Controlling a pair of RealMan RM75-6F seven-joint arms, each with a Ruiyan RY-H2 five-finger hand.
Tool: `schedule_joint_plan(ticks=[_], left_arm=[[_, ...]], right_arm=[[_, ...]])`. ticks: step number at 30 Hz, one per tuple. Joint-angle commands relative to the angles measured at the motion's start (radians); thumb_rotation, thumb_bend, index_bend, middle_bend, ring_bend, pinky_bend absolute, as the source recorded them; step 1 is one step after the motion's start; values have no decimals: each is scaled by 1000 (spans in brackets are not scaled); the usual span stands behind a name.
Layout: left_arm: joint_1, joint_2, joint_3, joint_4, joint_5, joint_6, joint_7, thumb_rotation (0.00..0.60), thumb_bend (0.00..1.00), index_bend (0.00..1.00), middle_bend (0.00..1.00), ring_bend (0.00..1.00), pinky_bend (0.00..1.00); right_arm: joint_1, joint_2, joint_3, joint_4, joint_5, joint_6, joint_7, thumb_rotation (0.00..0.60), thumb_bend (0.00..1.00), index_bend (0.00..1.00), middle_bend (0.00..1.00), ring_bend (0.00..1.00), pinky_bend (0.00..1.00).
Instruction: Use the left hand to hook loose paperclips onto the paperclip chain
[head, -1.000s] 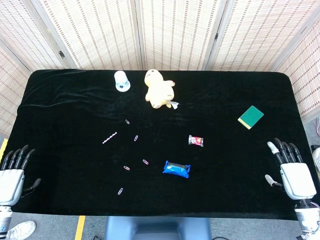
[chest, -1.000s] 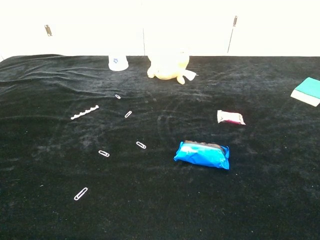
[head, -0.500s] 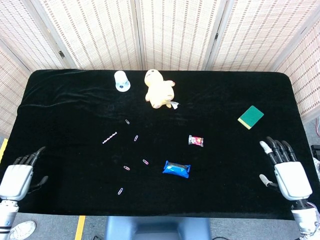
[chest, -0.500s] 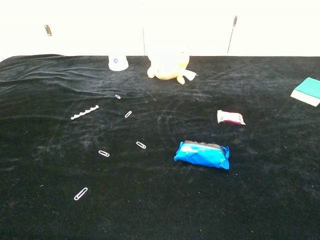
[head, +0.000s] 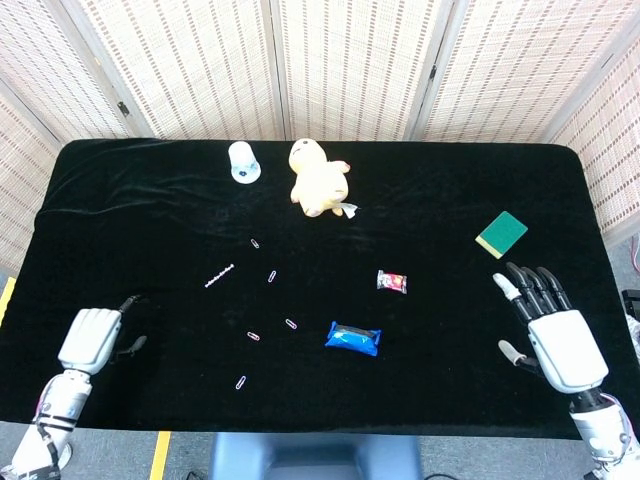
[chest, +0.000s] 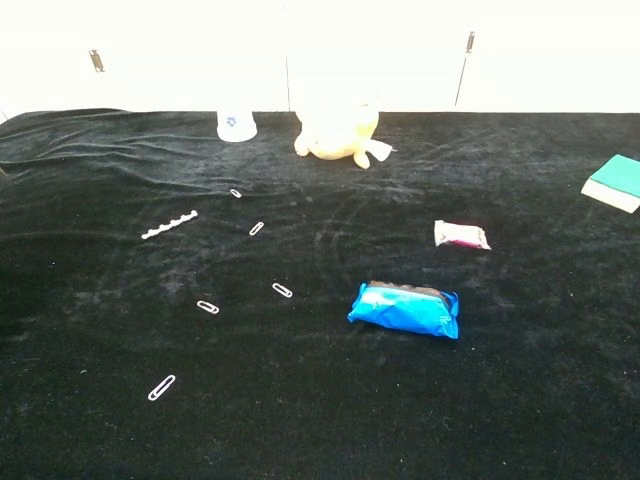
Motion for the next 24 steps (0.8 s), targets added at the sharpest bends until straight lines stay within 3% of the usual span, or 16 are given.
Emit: schedule_joint_plan(ticks=[1,7,16,24], left_arm=[[-83,-8,-73,-132,-262,-121,135,600,451,332,1000,1000,1000],[-156,-123,-119,-109,-417,-80,258,600,475,359,1000,1000,1000],[-251,-344,-150,128,-468,-39,322,600,424,364,1000,1000,1000],[-307,-438,-173,268,-488,-69,308,600,372,384,1000,1000,1000]], right_arm=[[1,0,1,7,0,3,8,600,231,0,0,0,0],[6,-13,10,41,-3,18,48,600,230,0,0,0,0],[11,-16,14,68,22,9,68,600,231,0,0,0,0],[20,-13,22,88,59,-13,91,600,231,0,0,0,0]])
